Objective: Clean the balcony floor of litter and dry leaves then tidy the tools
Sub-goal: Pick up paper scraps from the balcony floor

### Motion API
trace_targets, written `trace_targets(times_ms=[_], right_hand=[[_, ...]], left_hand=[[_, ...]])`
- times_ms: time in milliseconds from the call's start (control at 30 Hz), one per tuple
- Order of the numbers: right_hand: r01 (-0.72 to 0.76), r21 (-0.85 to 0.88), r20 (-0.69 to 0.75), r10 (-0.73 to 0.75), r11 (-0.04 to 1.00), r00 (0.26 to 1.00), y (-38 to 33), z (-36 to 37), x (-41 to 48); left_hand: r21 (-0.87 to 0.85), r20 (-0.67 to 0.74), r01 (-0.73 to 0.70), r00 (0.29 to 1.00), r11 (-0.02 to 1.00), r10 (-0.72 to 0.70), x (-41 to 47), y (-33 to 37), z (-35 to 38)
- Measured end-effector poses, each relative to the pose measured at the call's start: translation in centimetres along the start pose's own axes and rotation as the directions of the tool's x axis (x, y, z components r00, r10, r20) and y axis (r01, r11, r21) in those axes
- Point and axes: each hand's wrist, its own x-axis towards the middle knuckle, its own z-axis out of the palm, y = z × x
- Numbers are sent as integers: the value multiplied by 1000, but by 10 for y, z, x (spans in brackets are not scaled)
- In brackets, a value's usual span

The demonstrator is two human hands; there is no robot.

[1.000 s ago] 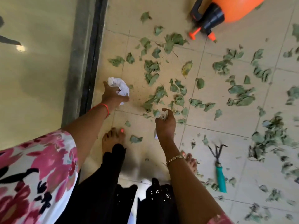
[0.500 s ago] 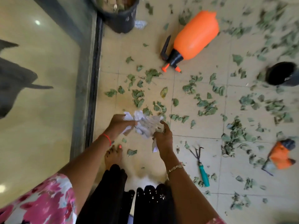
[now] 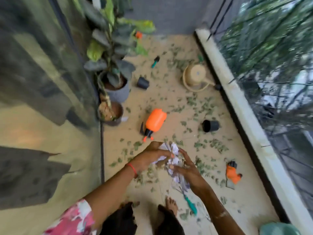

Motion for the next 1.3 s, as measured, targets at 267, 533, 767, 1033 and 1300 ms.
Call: trace_targets(times_ms=[267,533,767,1033,1300], right_hand=[[274,-17,-469,-250,962,847,-76,18,-153],[328,-34,-716,-252,944,651,-72,-4,-239],[471,226,-855,-58,852,515,-17,-13,-313],[647,485,-872,272,588,407,50,-23,-379],[842,398,-687,727,365,10,101,-14,-393]], left_hand=[[50,159,-103,983,993,94,-84,85,84],[-17,315,-42,948,999,45,-105,85,159],[-14,401,68,914,998,-57,-136,63,234],[188,566,160,789,969,-240,-156,1,328],[579,570,180,608,795,-553,-144,-60,383]])
